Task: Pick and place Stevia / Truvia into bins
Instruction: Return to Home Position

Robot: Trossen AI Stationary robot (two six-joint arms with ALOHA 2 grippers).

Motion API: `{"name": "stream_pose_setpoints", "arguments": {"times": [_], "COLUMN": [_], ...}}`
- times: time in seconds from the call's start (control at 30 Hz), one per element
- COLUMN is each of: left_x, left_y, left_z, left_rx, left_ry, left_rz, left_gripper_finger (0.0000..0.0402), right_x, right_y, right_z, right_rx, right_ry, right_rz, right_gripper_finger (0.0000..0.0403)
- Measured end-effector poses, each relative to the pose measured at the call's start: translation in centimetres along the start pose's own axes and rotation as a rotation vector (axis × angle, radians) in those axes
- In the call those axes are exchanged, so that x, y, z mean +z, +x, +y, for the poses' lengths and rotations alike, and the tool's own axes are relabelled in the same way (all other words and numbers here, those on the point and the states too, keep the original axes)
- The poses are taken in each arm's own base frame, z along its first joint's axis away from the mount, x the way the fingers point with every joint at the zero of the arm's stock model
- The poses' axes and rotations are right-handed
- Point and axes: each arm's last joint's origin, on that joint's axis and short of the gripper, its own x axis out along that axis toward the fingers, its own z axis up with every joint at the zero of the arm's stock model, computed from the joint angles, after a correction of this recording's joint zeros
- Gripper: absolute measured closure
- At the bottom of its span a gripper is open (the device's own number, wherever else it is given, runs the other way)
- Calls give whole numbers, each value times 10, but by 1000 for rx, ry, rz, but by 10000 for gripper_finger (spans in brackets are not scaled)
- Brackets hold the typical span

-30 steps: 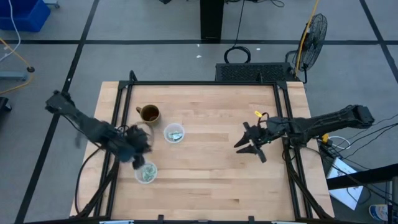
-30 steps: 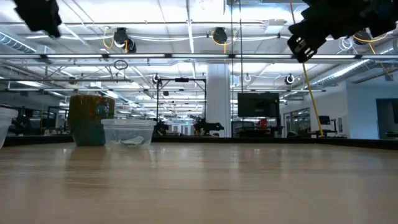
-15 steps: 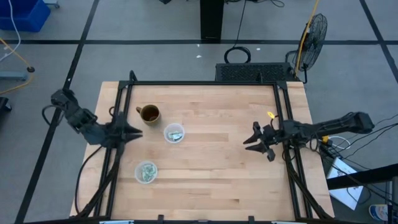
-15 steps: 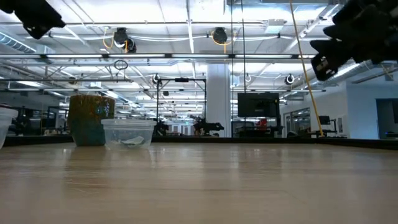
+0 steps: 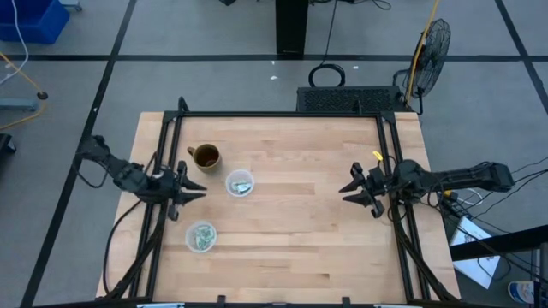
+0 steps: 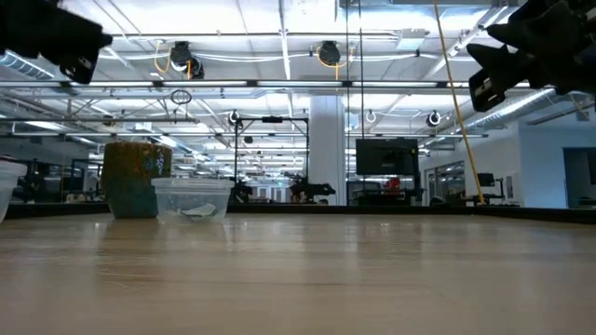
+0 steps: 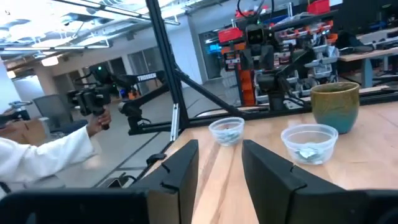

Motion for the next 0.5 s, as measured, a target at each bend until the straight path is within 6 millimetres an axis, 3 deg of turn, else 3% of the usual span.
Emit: {"name": "stream_pose_setpoints", "arguments": {"times": [0.37,0.5], "left_x": [-40,-40], "left_y": [4,7], "left_z": [12,11], "left_rx": [-1,-46], "left_ry": [-41,7], "left_rz": [-24,-78], "left_gripper_finger": [316,316], "right_x": [-1,0], "right_y": [-4,-5], "right_z": [-12,-15], "right_rx": [-95,-124], "right_ry": [-78,-113], "right_rz": [19,18], "right_gripper_finger": [287,287]}}
